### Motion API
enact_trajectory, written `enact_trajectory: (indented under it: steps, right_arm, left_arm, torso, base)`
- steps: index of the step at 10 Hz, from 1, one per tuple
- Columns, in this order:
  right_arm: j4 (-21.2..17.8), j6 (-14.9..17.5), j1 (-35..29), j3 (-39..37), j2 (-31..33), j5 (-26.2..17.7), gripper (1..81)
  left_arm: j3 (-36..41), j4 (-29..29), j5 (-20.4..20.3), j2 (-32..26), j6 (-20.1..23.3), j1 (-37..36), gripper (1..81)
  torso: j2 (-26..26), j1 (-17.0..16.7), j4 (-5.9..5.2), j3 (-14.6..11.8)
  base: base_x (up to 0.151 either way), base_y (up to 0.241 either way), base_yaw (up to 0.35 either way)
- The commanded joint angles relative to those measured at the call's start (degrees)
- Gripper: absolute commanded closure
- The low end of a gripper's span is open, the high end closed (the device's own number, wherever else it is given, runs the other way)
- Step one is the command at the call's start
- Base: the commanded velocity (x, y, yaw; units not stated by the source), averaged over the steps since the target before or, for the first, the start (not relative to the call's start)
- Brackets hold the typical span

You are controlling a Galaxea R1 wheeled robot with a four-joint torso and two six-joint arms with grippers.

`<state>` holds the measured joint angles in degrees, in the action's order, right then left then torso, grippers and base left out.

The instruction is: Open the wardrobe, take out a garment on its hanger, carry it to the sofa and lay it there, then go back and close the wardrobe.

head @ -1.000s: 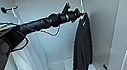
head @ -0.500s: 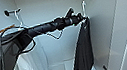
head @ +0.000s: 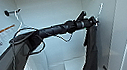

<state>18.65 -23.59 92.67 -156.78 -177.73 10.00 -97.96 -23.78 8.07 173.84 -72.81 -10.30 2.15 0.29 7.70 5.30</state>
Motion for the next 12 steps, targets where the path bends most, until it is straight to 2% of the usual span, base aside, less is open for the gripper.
enact_trajectory:
  steps: [1, 2, 3, 7, 12]
  right_arm:
    - [0.68, 0.3, -1.74, 0.52, -0.55, -2.61, 1.0]
    - [0.68, 0.3, -1.83, 0.52, -0.55, -2.61, 1.0]
    - [0.6, 0.3, -1.82, 0.52, -0.55, -2.61, 1.0]
    - [0.51, 0.21, -2.0, 0.52, -0.72, -2.7, 1.0]
    - [0.51, 0.29, -1.83, 0.52, -0.72, -2.61, 1.0]
  left_arm:
    - [3.03, -1.09, -4.36, -2.78, 0.57, -9.17, 81.1]
    - [4.96, -1.18, -7.36, -4.98, 0.66, -8.02, 81.1]
    - [7.16, -1.35, -7.72, -7.18, 0.66, -7.76, 81.1]
    - [12.0, -1.44, -7.81, -11.84, 0.92, -6.79, 81.1]
    - [12.71, -1.44, -7.89, -13.07, 1.01, -6.17, 81.1]
  torso:
    - [0.0, 0.0, 0.0, 0.0]
    - [0.0, 0.0, 0.0, 0.0]
    - [0.0, 0.0, 0.0, 0.0]
    - [0.0, 0.0, 0.0, 0.0]
    - [0.0, 0.0, 0.0, 0.0]
  base:
    - [0.0, 0.0, 0.0]
    - [0.0, 0.0, 0.0]
    - [0.0, 0.0, 0.0]
    - [0.0, 0.0, 0.0]
    - [-0.014, 0.0, 0.0]
